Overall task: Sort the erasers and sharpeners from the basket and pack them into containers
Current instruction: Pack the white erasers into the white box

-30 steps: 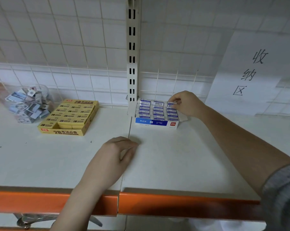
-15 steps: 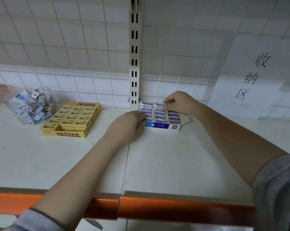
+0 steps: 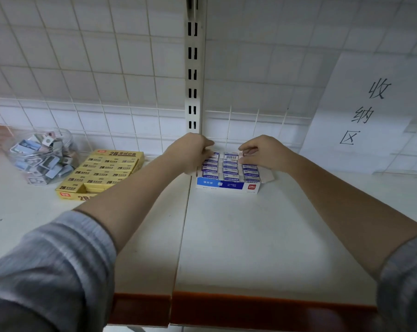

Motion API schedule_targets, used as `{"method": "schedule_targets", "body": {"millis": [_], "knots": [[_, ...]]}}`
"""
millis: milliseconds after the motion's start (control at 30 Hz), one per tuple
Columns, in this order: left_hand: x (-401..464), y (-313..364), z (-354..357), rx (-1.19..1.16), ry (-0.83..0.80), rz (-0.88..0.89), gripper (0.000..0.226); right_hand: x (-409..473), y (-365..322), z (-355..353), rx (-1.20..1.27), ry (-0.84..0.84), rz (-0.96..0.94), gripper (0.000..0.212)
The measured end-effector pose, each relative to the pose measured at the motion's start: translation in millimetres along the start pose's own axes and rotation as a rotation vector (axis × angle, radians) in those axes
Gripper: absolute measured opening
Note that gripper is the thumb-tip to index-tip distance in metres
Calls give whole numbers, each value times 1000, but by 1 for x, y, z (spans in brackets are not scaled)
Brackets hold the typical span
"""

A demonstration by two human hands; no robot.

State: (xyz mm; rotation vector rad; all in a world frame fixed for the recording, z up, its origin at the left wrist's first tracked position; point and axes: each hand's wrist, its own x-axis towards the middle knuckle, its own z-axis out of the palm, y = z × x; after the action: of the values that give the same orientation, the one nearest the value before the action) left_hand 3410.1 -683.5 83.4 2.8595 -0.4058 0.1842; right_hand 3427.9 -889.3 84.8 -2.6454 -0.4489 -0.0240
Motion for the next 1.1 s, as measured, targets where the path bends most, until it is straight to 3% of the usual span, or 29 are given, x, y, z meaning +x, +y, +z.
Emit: {"method": "schedule_targets", "body": {"millis": [167, 400, 567, 733, 900, 1100], "knots": [[10, 8, 6, 92, -43, 54, 33, -7, 8, 0, -11, 27, -10, 27], [11, 9, 12, 47, -31, 47, 32, -8, 7, 4, 18, 59, -8, 27], [-1, 12, 9, 10, -19, 18, 37, -14, 5, 3, 50, 54, 50, 40], [-36, 8, 4, -99, 114, -39, 32, -40, 2, 11, 52, 283, 169, 39], [-64, 10, 17, -125, -29, 9, 41, -62, -9, 22, 75, 152, 206, 32], [-73, 16, 26, -69, -50, -17, 48, -72, -18, 26, 34, 122, 230, 30]]}}
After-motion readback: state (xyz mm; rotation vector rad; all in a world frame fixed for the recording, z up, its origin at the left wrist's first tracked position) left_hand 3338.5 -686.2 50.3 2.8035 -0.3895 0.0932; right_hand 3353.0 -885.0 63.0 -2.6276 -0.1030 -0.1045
